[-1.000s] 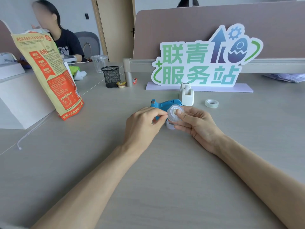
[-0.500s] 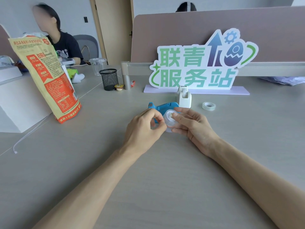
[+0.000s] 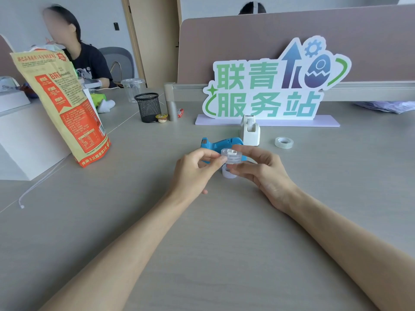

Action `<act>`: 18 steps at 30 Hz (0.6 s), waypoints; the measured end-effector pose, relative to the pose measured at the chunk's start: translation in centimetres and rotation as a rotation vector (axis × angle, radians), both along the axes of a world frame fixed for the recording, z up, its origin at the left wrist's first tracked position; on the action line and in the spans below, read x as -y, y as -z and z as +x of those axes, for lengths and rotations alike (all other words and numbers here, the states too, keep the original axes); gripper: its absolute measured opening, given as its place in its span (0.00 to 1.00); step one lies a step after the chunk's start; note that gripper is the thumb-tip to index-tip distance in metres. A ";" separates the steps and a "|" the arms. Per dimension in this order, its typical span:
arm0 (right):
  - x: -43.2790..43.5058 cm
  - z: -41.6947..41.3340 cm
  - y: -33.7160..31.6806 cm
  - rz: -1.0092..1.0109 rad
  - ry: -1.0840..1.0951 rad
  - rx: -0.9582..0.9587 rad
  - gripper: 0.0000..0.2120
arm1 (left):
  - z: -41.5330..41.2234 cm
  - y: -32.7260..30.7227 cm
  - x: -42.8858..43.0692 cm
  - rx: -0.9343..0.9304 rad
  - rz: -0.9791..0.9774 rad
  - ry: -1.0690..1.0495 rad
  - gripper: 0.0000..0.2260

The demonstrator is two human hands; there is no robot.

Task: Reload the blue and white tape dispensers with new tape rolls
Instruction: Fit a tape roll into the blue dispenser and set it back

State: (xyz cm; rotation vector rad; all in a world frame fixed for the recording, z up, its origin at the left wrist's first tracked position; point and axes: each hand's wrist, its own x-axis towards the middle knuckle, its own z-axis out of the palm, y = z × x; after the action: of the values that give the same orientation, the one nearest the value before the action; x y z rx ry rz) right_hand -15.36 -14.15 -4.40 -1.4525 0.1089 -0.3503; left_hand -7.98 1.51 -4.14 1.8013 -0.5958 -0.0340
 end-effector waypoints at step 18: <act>-1.0 0.3 0.9 -0.711 0.364 0.165 0.13 | -0.4 -0.3 0.1 -0.214 -0.119 0.049 0.07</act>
State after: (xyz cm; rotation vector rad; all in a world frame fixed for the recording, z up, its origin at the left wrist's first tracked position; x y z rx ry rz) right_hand -15.03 -13.15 -5.34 -2.0998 0.1211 -0.8672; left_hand -8.35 1.41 -3.82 1.6418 -0.4785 -0.2175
